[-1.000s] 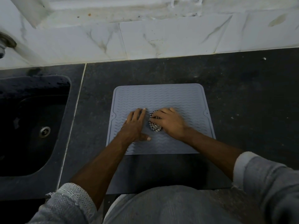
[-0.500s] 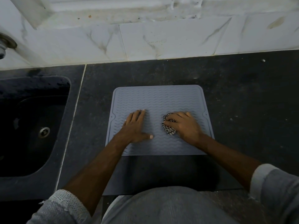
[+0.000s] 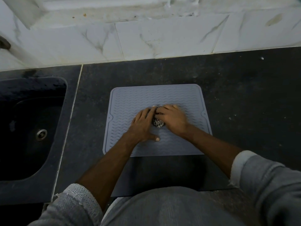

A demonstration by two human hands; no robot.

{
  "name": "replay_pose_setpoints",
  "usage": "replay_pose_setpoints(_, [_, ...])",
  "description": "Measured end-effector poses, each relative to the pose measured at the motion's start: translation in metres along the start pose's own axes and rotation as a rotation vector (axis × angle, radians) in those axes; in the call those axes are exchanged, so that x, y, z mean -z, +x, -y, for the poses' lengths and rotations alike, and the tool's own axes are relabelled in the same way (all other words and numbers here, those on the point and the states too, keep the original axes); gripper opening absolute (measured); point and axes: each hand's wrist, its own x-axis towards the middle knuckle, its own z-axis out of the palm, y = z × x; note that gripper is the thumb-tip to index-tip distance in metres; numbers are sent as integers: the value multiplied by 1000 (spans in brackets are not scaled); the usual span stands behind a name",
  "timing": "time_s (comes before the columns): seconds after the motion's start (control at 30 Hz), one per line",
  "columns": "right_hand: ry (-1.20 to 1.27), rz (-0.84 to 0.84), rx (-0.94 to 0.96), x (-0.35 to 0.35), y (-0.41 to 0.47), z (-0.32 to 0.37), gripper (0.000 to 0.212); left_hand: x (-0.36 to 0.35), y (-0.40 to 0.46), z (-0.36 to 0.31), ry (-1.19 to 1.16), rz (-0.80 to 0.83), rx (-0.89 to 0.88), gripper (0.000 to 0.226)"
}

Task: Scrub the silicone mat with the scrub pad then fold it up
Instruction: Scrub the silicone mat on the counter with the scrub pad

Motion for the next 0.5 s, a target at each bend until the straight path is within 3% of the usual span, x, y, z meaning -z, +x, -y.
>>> replay_pose_setpoints(0.27, [-55,19,-24,12,-48,-52,43,1,4,2,92,27,-4,131])
replay_pose_setpoints(0.5, [-19,10,8,12,-12,-30,42,2,8,-2,155,70,28,128])
